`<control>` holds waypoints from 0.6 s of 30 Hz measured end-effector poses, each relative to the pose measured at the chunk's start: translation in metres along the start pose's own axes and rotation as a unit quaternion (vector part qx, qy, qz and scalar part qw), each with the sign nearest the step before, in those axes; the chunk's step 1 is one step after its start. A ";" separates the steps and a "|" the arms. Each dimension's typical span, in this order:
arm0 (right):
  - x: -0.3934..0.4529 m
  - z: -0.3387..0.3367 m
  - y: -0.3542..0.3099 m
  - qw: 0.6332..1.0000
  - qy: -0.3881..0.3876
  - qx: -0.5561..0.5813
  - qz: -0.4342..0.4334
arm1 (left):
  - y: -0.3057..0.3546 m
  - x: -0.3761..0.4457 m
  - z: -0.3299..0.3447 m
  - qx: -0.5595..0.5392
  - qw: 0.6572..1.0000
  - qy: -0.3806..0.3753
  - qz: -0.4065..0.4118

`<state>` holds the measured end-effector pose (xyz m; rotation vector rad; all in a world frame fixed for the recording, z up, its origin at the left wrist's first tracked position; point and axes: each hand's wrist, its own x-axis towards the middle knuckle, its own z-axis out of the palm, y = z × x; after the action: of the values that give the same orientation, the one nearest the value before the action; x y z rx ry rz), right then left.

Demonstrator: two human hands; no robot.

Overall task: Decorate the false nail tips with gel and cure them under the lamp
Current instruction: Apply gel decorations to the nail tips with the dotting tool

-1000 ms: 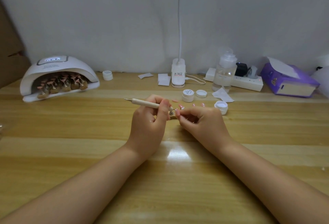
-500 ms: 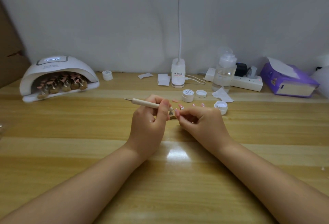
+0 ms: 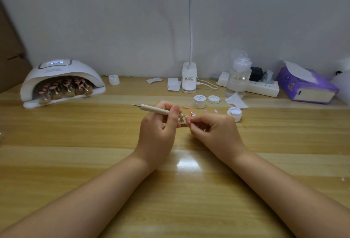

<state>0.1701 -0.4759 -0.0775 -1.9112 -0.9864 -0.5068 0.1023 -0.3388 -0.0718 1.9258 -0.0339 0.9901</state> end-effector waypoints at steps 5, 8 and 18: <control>0.000 0.000 -0.001 1.000 0.009 -0.002 -0.005 | -0.001 0.000 0.000 -0.005 1.000 -0.002 -0.004; 0.000 0.000 -0.002 1.000 0.011 -0.004 -0.005 | -0.001 0.000 0.000 -0.006 1.000 -0.002 -0.004; 0.000 -0.001 -0.004 1.000 -0.003 -0.014 -0.002 | 0.001 0.000 0.000 -0.013 1.000 0.000 0.000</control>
<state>0.1673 -0.4762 -0.0749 -1.9379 -0.9914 -0.5202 0.1015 -0.3389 -0.0715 1.9031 -0.0462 0.9846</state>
